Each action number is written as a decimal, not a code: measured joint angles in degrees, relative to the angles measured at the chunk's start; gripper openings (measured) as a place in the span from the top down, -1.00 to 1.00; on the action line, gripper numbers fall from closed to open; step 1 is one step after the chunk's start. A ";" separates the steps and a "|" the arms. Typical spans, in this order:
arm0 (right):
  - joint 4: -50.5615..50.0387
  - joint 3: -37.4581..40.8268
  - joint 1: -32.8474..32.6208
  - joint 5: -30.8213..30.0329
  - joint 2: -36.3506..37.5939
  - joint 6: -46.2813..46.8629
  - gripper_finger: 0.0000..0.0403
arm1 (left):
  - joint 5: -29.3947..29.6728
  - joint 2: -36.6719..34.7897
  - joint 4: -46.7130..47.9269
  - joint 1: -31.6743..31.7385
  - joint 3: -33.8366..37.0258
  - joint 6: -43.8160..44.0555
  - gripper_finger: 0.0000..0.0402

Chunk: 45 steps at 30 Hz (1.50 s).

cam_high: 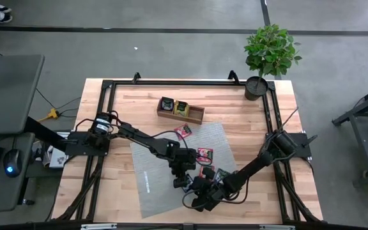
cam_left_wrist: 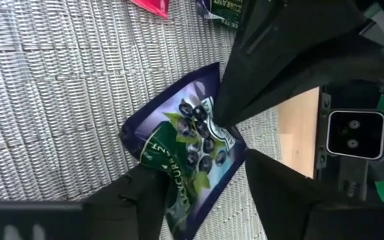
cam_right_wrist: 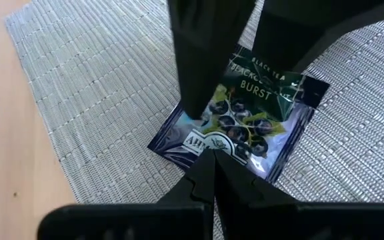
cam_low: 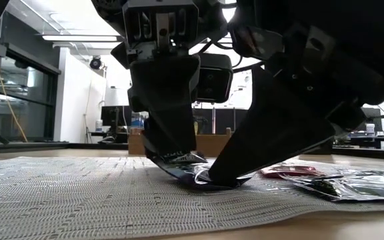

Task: Pick & Place Tea
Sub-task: Put the purple tea bag into the left section of the wooden organizer

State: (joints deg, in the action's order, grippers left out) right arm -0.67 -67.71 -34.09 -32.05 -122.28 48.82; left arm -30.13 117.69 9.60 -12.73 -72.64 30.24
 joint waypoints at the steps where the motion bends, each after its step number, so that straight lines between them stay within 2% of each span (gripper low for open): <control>1: 0.00 0.01 0.02 0.12 0.00 0.02 1.00 | 0.14 0.00 0.04 0.00 0.00 0.00 0.10; 4: 0.02 0.01 0.02 0.17 0.00 0.00 1.00 | 0.58 0.01 0.14 0.00 0.02 -0.02 0.31; 9: 0.14 -0.01 0.02 0.29 0.00 -0.04 1.00 | 1.55 0.07 1.55 -0.02 0.02 -0.73 0.85; 11: 0.22 -0.02 0.04 0.36 0.00 -0.04 1.00 | 2.04 0.11 1.79 -0.09 0.02 -1.31 0.95; 20: -1.84 0.23 0.13 3.11 4.23 -5.30 1.00 | 2.65 0.09 1.98 -0.04 -0.04 -2.68 0.99; 26: -12.14 0.23 0.22 7.55 11.22 -5.53 1.00 | 2.71 0.04 2.08 0.68 -0.13 -2.94 0.99; 30: -23.06 0.14 0.00 11.72 16.37 -5.45 1.00 | 1.18 -0.09 0.93 1.34 -0.11 -3.99 1.00; 37: -39.07 0.14 -1.51 11.61 23.48 -4.82 1.00 | 3.92 -4.40 2.49 3.85 -0.17 -7.23 1.00; 41: -43.70 0.11 -1.55 11.49 26.79 -3.83 1.00 | 6.13 -5.86 9.97 6.04 -1.87 -10.88 1.00; 45: -47.70 0.09 -1.10 9.61 29.36 -1.29 1.00 | 10.02 -7.19 22.11 8.47 -7.93 -18.54 1.00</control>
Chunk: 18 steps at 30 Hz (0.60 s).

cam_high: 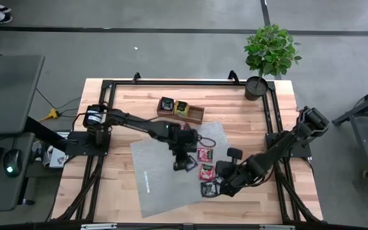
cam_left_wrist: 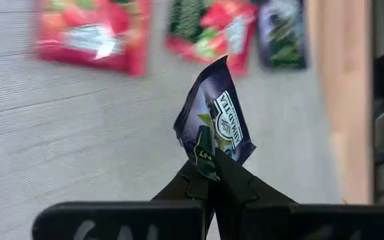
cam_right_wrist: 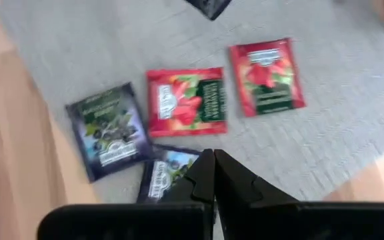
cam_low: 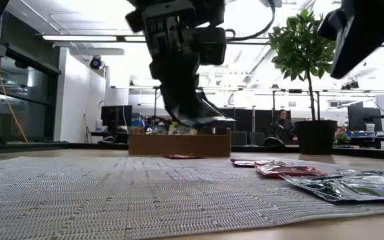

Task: Pick & Place Tea
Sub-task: Put the purple tea bag into the left section of the wooden organizer

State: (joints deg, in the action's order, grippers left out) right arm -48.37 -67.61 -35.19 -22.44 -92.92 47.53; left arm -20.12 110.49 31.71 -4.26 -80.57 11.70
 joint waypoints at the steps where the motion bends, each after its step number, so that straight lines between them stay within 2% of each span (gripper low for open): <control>1: -0.45 0.33 0.10 -0.89 0.81 0.81 1.00 | 1.24 -0.15 3.55 0.68 -1.89 -2.60 1.00; 6: 1.35 5.66 2.08 -0.35 4.79 4.63 1.00 | 9.05 -0.19 17.38 4.06 -12.34 -13.39 1.00; 9: 7.67 11.86 2.88 1.50 8.81 5.37 1.00 | 14.38 -0.19 24.01 6.27 -17.53 -19.76 1.00; 14: 20.58 23.32 4.74 4.31 17.04 9.00 1.00 | 18.65 -0.19 28.05 10.76 -21.80 -29.73 1.00; 18: 23.02 28.94 6.63 4.19 22.94 13.36 1.00 | 20.55 -0.19 28.72 14.94 -22.39 -37.74 1.00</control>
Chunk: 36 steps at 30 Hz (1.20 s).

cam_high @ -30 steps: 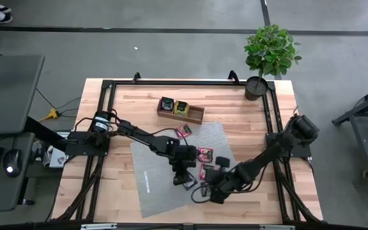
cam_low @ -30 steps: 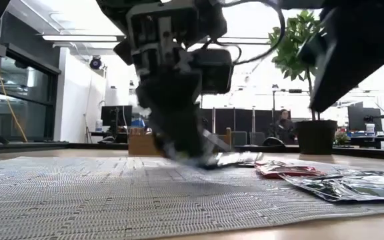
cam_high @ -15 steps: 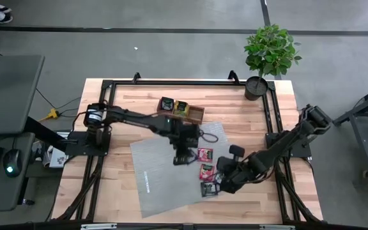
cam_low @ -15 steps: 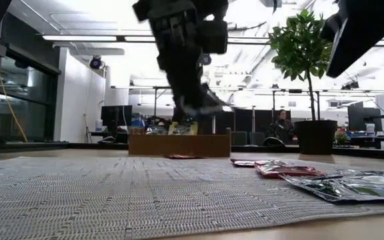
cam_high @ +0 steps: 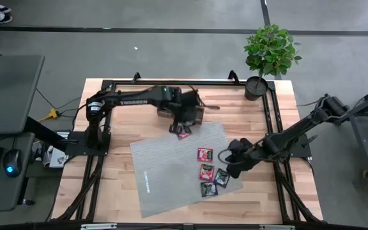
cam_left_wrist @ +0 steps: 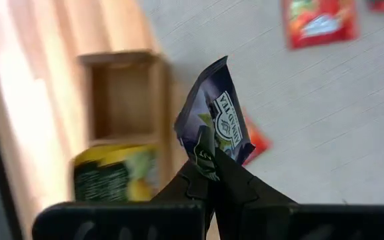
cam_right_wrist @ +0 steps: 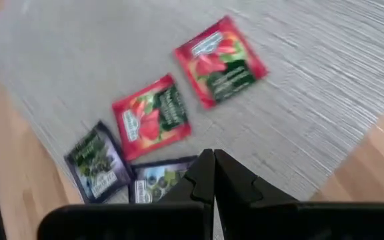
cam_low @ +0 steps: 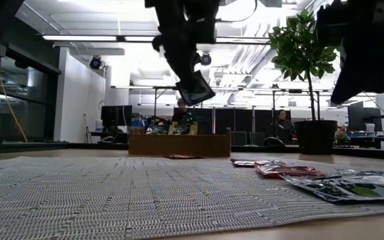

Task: Pick & Place Tea
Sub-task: Put the purple tea bag into the left section of the wooden organizer

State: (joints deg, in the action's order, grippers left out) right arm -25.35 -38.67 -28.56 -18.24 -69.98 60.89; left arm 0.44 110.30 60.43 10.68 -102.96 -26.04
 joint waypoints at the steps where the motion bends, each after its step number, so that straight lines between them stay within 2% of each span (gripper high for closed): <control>1: -0.05 0.67 0.56 0.01 1.16 1.11 1.00 | 0.05 0.00 0.03 1.06 0.00 -1.59 1.00; 4: -0.04 1.08 2.06 -0.60 3.89 1.90 1.00 | 0.52 0.00 1.21 3.83 0.00 -6.40 1.00; 12: 0.13 -1.20 6.87 -3.76 4.89 0.63 1.00 | 8.09 0.00 11.43 11.45 0.00 -15.49 1.00; 19: 0.77 -1.45 11.29 -3.06 4.83 -0.92 1.00 | 9.03 0.00 10.80 16.25 0.06 -19.73 1.00; 30: 2.24 -1.45 12.53 -3.16 4.81 -2.43 1.00 | 15.35 0.02 5.76 16.17 8.01 -20.68 1.00; 36: 2.21 -1.45 12.53 -3.43 4.79 -2.44 1.00 | 16.34 0.04 1.93 14.73 8.46 -21.31 1.00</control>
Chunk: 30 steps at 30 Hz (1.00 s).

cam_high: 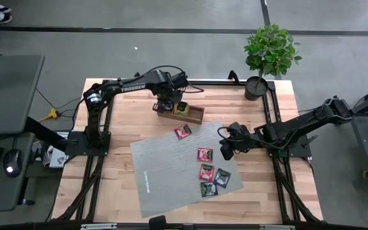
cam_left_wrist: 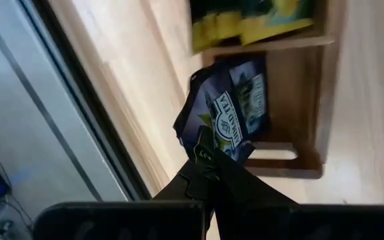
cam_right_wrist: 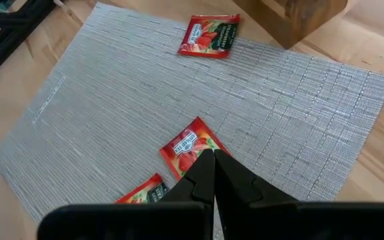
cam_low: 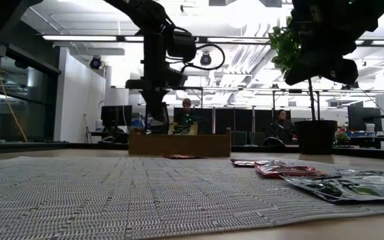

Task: Pick & Place Tea
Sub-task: Put the purple tea bag into the left section of the wooden organizer

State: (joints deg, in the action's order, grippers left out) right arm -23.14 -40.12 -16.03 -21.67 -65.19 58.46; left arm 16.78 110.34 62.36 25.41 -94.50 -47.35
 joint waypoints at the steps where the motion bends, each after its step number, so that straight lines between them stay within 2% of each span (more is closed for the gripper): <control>1: 0.00 0.00 0.00 -0.02 0.00 0.00 1.00 | -0.05 0.00 0.08 -0.11 0.00 -0.45 1.00; 16: -0.07 -0.01 0.00 -0.74 0.00 -0.60 1.00 | -1.58 0.61 1.03 -0.79 0.02 -3.72 1.00; 22: -0.07 0.00 0.00 -0.72 0.00 -1.07 1.00 | -4.35 0.61 1.19 -0.76 0.02 -6.49 1.00; 30: -0.07 -0.02 0.00 -0.66 0.00 -1.95 1.00 | -4.24 0.60 0.87 -0.68 0.02 -7.94 1.00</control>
State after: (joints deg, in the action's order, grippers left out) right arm -23.20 -40.14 -16.03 -22.33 -65.19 56.51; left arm 12.53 110.95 63.23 24.73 -94.48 -55.29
